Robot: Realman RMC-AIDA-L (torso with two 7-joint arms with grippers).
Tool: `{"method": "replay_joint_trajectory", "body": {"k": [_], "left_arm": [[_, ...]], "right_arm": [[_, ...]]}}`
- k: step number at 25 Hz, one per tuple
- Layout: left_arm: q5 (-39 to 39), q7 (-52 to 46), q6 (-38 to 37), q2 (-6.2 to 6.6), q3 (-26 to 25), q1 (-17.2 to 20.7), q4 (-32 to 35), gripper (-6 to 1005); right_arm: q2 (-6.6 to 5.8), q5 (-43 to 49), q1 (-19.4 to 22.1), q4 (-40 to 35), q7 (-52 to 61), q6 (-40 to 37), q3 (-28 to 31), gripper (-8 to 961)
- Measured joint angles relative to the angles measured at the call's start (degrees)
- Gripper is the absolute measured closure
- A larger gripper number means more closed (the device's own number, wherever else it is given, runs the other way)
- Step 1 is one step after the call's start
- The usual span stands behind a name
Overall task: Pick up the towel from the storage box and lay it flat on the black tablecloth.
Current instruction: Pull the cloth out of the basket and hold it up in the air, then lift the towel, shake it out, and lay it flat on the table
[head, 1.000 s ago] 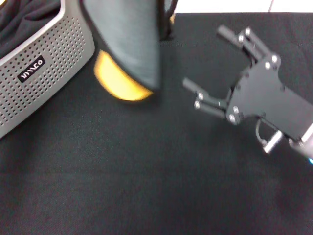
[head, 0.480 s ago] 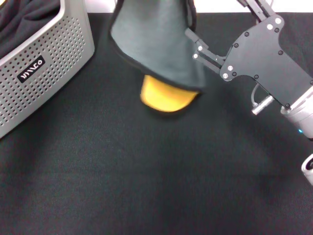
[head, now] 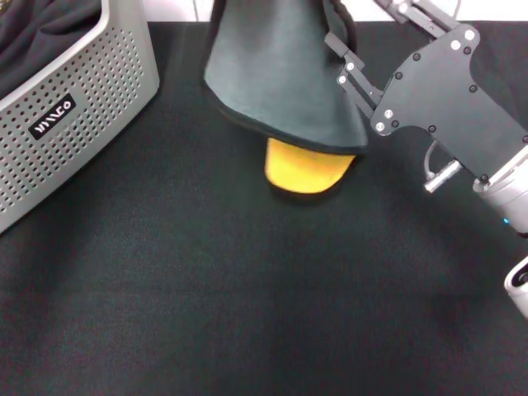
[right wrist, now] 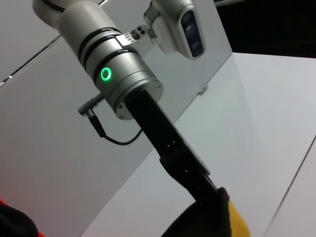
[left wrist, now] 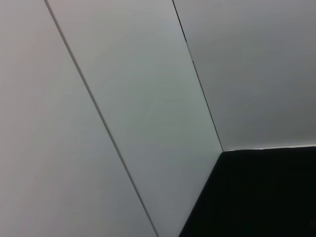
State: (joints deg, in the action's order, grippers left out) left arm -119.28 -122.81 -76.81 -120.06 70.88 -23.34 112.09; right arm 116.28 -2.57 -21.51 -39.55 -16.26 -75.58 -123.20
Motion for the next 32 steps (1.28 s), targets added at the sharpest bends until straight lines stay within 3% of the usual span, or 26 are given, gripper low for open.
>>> {"method": "replay_joint_trajectory", "body": {"k": [19,25,32], "left_arm": [[0.0,0.5,-0.4,0.09,0.7,1.1,-0.1,984],[0.0,2.7,-0.5,0.13,2.9,3.0,-1.1,982],[0.3,4.0,-0.6,0.09,3.2,5.1,-6.4,980]], "right_arm": [[0.0,-0.1,0.0,0.1,-0.7,-0.4,-0.3,817],[-0.16,0.3,0.0,-0.2,4.4,-0.1,-0.2,944],[-0.62,0.4,0.9,-1.0,10.8,-0.5,1.6,946]]}}
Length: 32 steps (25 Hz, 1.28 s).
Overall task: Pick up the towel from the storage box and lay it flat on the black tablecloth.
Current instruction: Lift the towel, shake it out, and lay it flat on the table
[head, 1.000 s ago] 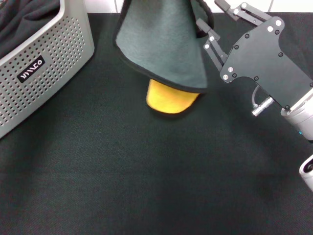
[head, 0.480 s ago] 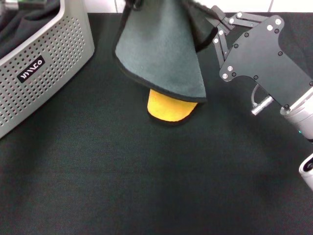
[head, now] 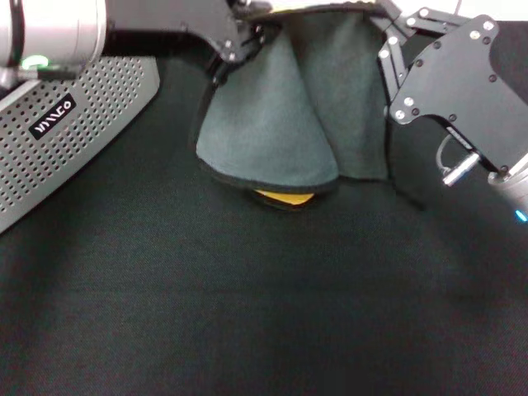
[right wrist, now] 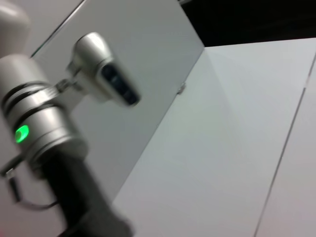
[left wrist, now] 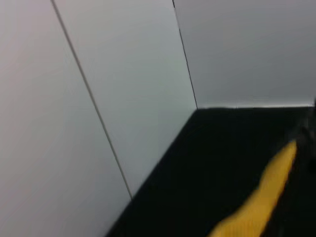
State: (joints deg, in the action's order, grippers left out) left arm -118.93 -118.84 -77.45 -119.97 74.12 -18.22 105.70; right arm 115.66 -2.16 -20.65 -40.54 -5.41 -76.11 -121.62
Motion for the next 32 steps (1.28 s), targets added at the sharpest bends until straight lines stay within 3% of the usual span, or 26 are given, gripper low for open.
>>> {"method": "replay_joint_trajectory", "body": {"k": [7,14,21,32], "left_arm": [[2.9,6.1,-0.1,-0.05,1.0,1.4,-9.6,848],[6.2,11.4,-0.2,-0.01,1.1,1.2,-17.7,845],[6.8,14.2,-0.7,0.13,0.9,1.1,-21.5,843],[7.1,14.9,-4.1,0.62,0.1,0.1,-23.8,842]], "right_arm": [[-0.82,2.1,0.4,-3.0,3.3,1.3,3.2,942],[-0.93,11.5,0.6,-7.0,10.2,3.5,11.7,939],[-1.39,15.6,1.8,-13.6,12.0,8.5,16.3,935],[-1.02,17.0,2.2,-14.0,12.3,8.8,19.0,929]]}}
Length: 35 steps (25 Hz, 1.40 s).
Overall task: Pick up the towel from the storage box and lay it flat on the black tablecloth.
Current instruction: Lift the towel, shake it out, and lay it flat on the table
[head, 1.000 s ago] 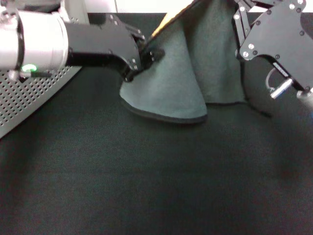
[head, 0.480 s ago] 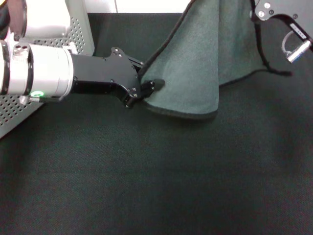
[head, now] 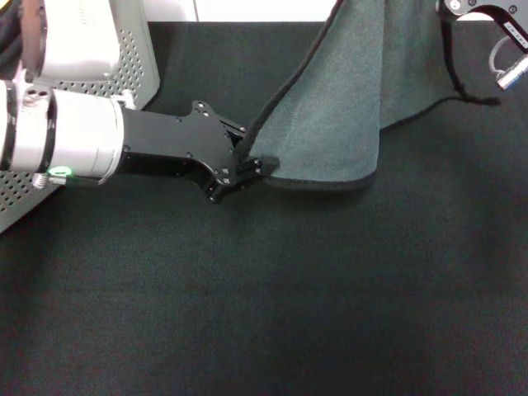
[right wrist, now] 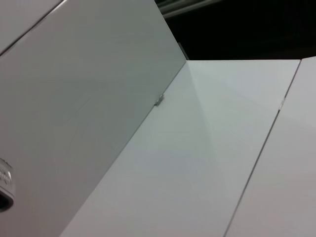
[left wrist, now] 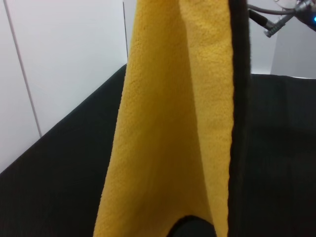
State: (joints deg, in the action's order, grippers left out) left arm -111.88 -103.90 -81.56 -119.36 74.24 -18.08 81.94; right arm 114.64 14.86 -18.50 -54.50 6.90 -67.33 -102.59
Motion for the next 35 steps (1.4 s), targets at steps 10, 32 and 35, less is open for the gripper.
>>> {"method": "replay_joint_trajectory", "body": {"k": [10,32,35], "left_arm": [[-0.2,0.0,-4.6,-0.16,-5.3,-1.3,-0.7,841],[-0.3,0.8,-4.9,-0.35,-4.9,-3.0,-4.5,838],[-0.3,0.8,-4.9,-0.35,-4.9,-3.8,-5.7,838]], "right_arm": [[0.02,-0.2,1.0,0.2,0.0,0.0,0.2,924],[0.05,-0.2,1.0,0.0,0.0,-0.5,0.3,913],[0.05,-0.1,0.9,0.1,0.0,-0.5,0.3,911]]}}
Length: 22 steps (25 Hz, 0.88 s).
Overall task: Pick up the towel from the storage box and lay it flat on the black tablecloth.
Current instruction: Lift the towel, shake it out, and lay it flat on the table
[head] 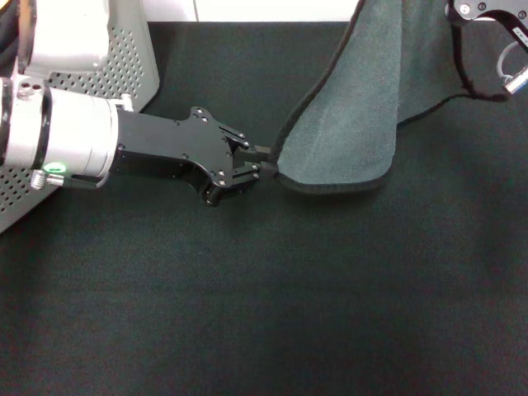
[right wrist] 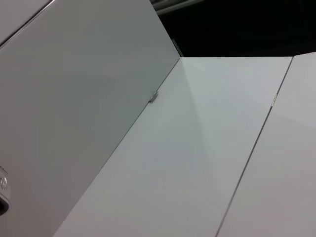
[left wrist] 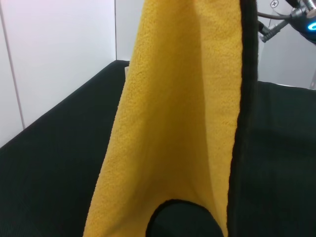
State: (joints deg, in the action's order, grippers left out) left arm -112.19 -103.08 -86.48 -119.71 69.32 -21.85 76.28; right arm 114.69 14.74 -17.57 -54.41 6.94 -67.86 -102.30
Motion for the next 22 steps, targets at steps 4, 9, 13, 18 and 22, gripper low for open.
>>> {"method": "replay_joint_trajectory", "body": {"k": [4,9,13,18,22], "left_arm": [[0.0,0.0,0.0,0.0,-0.2,-0.6,-0.9,838],[0.1,-0.1,0.0,0.0,-0.3,-0.6,-1.3,837],[0.1,-0.3,0.0,0.0,-0.3,-0.7,-1.4,787],[0.1,-0.3,0.0,-0.04,-0.3,-0.7,-1.4,756],[0.1,-0.3,0.0,-0.08,0.2,-0.7,-1.6,758]], "right_arm": [[0.14,0.1,0.0,0.0,0.0,0.0,0.0,909],[0.18,0.1,-0.1,0.1,0.0,0.0,0.0,906],[0.18,0.1,-0.2,0.2,0.0,-0.1,0.0,904],[0.18,0.0,-0.2,0.2,-0.1,-0.1,0.0,902],[0.18,-0.1,-0.3,0.3,-0.2,-0.1,0.0,900]]}}
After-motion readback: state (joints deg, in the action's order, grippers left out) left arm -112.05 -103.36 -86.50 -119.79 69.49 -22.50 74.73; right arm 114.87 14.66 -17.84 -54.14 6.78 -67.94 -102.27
